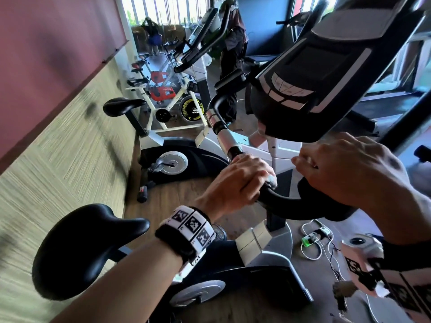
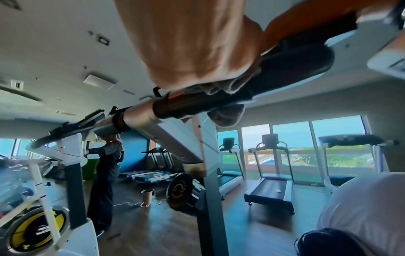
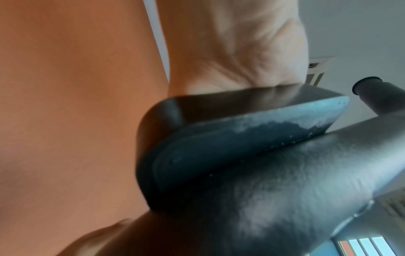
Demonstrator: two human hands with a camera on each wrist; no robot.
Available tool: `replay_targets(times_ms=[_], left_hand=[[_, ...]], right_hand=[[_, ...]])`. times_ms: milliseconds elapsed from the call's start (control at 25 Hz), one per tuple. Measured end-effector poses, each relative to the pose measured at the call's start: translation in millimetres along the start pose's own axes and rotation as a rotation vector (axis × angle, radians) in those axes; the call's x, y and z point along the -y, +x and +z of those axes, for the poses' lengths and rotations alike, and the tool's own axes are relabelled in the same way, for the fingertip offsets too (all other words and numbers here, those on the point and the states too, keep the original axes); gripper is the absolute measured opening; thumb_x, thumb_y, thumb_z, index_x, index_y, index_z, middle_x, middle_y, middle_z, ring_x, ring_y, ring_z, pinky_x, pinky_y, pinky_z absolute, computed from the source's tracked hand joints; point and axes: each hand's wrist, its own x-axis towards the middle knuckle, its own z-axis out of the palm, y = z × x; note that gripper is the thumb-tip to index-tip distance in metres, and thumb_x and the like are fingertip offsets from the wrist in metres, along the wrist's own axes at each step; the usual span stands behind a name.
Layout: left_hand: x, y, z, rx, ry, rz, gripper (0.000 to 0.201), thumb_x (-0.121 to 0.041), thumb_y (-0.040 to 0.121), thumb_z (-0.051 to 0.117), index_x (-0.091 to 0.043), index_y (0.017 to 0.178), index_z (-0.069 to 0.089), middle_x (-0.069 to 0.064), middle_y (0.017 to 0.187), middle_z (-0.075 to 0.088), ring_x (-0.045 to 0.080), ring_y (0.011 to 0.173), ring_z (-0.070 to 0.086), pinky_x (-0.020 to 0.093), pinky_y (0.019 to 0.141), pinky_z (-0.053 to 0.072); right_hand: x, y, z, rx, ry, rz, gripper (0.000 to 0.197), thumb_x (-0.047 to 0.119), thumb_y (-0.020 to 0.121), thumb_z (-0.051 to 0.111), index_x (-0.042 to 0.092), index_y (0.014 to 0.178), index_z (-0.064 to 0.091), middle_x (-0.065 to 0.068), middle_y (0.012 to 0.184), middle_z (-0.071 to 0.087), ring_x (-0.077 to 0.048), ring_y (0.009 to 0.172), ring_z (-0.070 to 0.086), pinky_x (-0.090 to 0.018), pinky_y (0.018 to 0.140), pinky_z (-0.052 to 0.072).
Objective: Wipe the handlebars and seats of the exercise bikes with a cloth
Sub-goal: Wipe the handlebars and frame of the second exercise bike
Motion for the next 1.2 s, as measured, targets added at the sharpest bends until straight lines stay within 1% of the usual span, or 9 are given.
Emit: replay_targets(times_ms=[120,240,360,560,640,760,960,1120,1200], left_hand=[[-2,-7,9,-0.104,-0.012,-0.081,0.042,-0.023,0.105,0.032,-0.003,0.111,0.069,0.007,0.113,0.067,0.023,0.112,0.057,0.046,0.104,0.041],[-12,-18,17,-0.12,-0.021,0.022,0.038,-0.02,0.104,0.034,-0.004,0.113,0.067,0.006,0.114,0.067,0.021,0.114,0.056,0.042,0.107,0.039],[13,5,1,0.005,-0.024,-0.002,0.039,-0.024,0.1,0.034,-0.01,0.097,0.07,0.001,0.104,0.069,0.015,0.101,0.056,0.044,0.101,0.041],[12,-9,21,-0.188,-0.018,-0.091,0.038,-0.021,0.1,0.033,-0.006,0.103,0.068,0.005,0.107,0.067,0.022,0.109,0.057,0.042,0.103,0.042],[21,-1,11,-0.121,-0.036,-0.083,0.039,-0.025,0.098,0.033,-0.007,0.1,0.068,0.002,0.102,0.066,0.018,0.103,0.055,0.037,0.099,0.042],[31,26,-7,0.048,-0.027,-0.165,0.037,-0.028,0.094,0.039,-0.01,0.09,0.07,-0.003,0.093,0.068,0.015,0.095,0.055,0.036,0.096,0.041],[28,-1,11,-0.157,-0.046,-0.089,0.035,-0.022,0.097,0.036,-0.006,0.098,0.066,0.004,0.102,0.066,0.021,0.102,0.058,0.043,0.097,0.045],[42,30,-11,0.045,-0.066,-0.183,0.038,-0.032,0.09,0.037,-0.012,0.087,0.069,-0.001,0.093,0.069,0.019,0.094,0.058,0.045,0.095,0.044],[36,27,-2,-0.04,-0.066,-0.193,0.037,-0.029,0.09,0.037,-0.011,0.084,0.069,-0.001,0.092,0.069,0.019,0.094,0.058,0.045,0.094,0.044]], right_hand=[[1,4,2,0.013,-0.004,0.019,0.067,0.077,0.086,0.009,0.039,0.109,0.06,-0.003,0.12,0.062,-0.028,0.119,0.056,-0.042,0.094,0.043],[1,7,3,0.027,-0.005,0.021,0.077,0.081,0.075,-0.003,0.041,0.104,0.056,-0.002,0.118,0.062,-0.03,0.114,0.058,-0.044,0.089,0.045],[3,5,-2,0.041,-0.017,0.021,0.073,0.08,0.08,0.001,0.043,0.106,0.058,0.001,0.121,0.062,-0.028,0.119,0.056,-0.042,0.091,0.044],[5,-2,-7,0.05,-0.011,0.055,0.057,0.072,0.094,0.018,0.04,0.108,0.063,0.004,0.123,0.062,-0.023,0.126,0.051,-0.039,0.095,0.04],[6,-4,-8,0.033,0.003,0.048,0.05,0.067,0.098,0.024,0.038,0.104,0.064,0.004,0.119,0.064,-0.022,0.125,0.051,-0.038,0.095,0.039],[6,-4,-5,0.025,0.026,0.069,0.052,0.069,0.095,0.023,0.038,0.101,0.064,0.003,0.114,0.065,-0.023,0.123,0.053,-0.039,0.094,0.04],[9,-6,-10,0.045,0.057,0.058,0.047,0.064,0.098,0.028,0.036,0.102,0.065,0.007,0.113,0.064,-0.02,0.127,0.048,-0.039,0.098,0.036],[9,-4,-10,0.039,0.062,0.074,0.047,0.071,0.09,0.02,0.04,0.088,0.055,0.008,0.109,0.064,-0.02,0.125,0.05,-0.041,0.097,0.04],[9,-3,-11,0.039,0.082,0.081,0.043,0.072,0.088,0.02,0.042,0.083,0.05,0.007,0.104,0.064,-0.021,0.121,0.053,-0.043,0.097,0.045]])
